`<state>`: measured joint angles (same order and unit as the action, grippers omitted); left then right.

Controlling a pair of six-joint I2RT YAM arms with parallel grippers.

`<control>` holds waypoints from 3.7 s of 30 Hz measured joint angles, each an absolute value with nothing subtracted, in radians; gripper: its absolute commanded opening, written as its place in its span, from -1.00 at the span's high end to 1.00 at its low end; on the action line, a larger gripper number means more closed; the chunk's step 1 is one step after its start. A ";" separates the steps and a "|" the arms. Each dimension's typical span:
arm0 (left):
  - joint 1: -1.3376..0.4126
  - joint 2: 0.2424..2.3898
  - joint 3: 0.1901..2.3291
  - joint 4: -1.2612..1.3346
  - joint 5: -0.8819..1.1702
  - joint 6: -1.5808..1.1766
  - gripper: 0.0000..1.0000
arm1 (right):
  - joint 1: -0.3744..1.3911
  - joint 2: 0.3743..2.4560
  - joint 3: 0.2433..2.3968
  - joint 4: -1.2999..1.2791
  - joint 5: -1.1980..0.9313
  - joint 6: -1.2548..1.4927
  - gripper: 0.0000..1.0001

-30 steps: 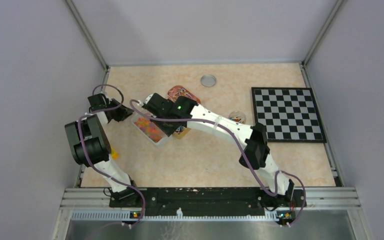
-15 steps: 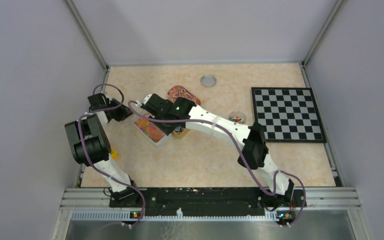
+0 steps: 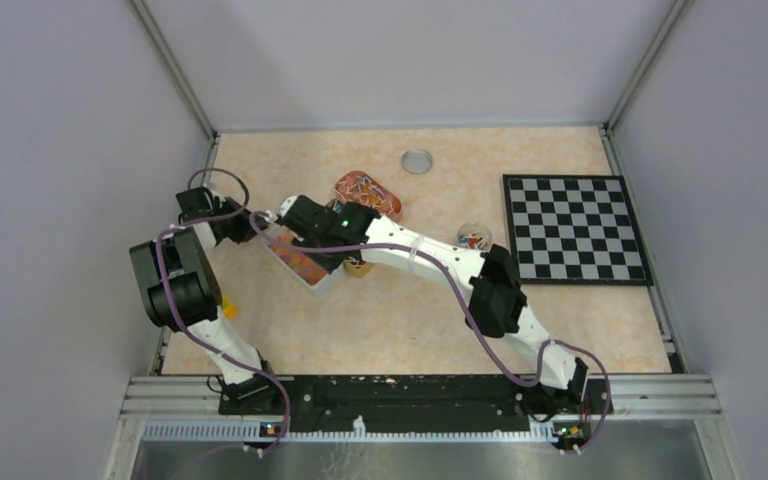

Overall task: Pack the candies
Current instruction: Scoop the fake candies from the storage box, then place the fake candies in the packing bottle.

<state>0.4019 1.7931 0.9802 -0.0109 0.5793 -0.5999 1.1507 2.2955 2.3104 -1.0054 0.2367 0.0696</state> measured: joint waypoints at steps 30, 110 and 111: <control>0.403 1.794 0.984 -0.016 0.599 -0.585 0.44 | 1.151 2.190 1.823 -0.556 0.273 0.083 1.00; 0.040 1.252 0.968 -0.059 0.594 -0.494 -0.98 | 1.142 1.114 0.759 0.142 0.543 0.107 1.00; 0.028 1.236 0.957 -0.057 0.594 -0.485 -0.97 | 1.142 1.101 0.759 0.122 0.553 0.115 1.00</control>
